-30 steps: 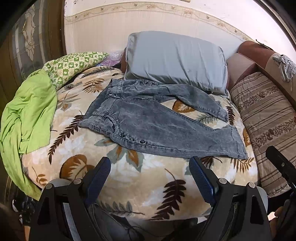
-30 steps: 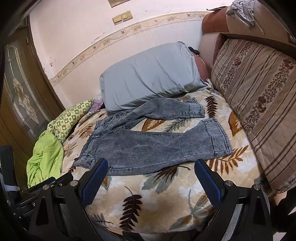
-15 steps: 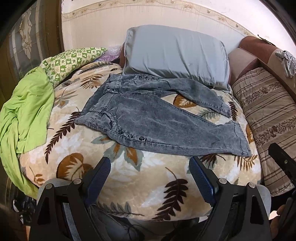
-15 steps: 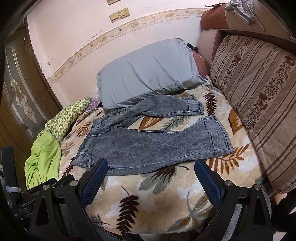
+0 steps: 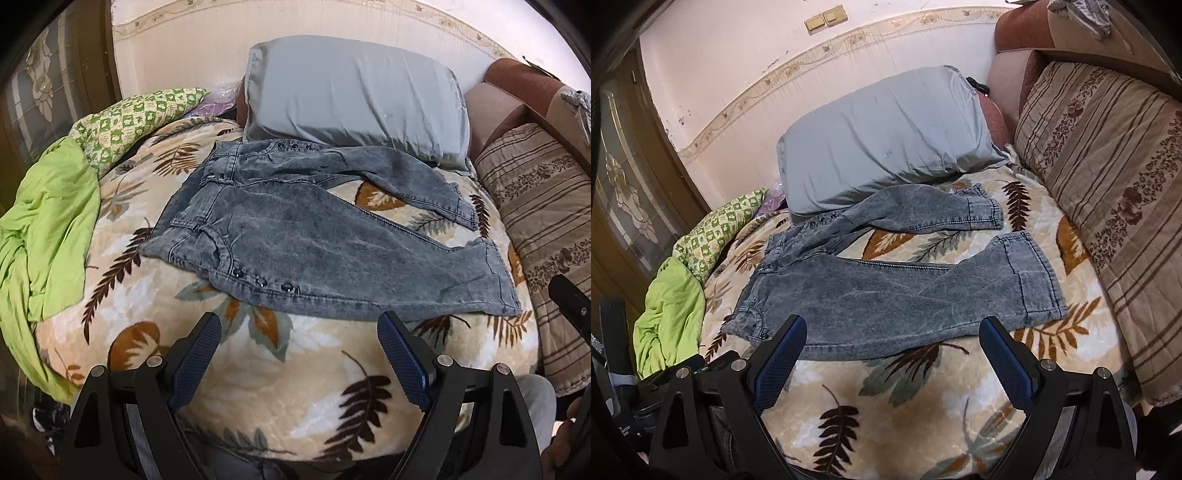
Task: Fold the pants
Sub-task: 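Move both grippers toward the grey jeans on the bed, then grasp the jeans leg hem with the right gripper while the left gripper grasps the other hem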
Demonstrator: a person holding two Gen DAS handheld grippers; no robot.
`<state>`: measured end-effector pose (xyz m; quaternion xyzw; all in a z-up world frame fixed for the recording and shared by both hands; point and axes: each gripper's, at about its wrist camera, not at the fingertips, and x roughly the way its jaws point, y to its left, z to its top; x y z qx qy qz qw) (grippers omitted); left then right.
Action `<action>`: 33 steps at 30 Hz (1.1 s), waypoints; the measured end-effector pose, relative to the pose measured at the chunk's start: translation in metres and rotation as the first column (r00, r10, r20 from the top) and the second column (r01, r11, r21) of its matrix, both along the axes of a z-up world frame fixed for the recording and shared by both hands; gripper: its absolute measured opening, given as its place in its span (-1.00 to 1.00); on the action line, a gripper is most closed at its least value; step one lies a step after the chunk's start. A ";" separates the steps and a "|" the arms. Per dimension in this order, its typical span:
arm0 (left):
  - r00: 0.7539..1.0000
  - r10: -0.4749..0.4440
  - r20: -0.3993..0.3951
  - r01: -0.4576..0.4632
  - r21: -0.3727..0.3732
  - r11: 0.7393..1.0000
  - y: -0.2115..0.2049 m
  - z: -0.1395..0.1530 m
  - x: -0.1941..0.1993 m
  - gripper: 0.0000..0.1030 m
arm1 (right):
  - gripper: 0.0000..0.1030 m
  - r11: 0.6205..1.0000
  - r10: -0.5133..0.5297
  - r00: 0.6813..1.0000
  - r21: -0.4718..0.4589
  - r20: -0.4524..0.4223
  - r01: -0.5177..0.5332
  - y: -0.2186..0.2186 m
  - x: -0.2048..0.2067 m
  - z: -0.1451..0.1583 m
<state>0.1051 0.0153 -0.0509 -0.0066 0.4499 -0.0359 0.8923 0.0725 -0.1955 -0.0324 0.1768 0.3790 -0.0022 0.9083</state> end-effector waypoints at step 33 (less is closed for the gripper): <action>0.990 -0.081 -0.115 0.052 -0.233 0.971 -0.025 -0.129 0.286 0.67 | 0.38 0.991 -0.117 0.921 -0.106 -0.372 0.083 -0.185 0.386 -0.151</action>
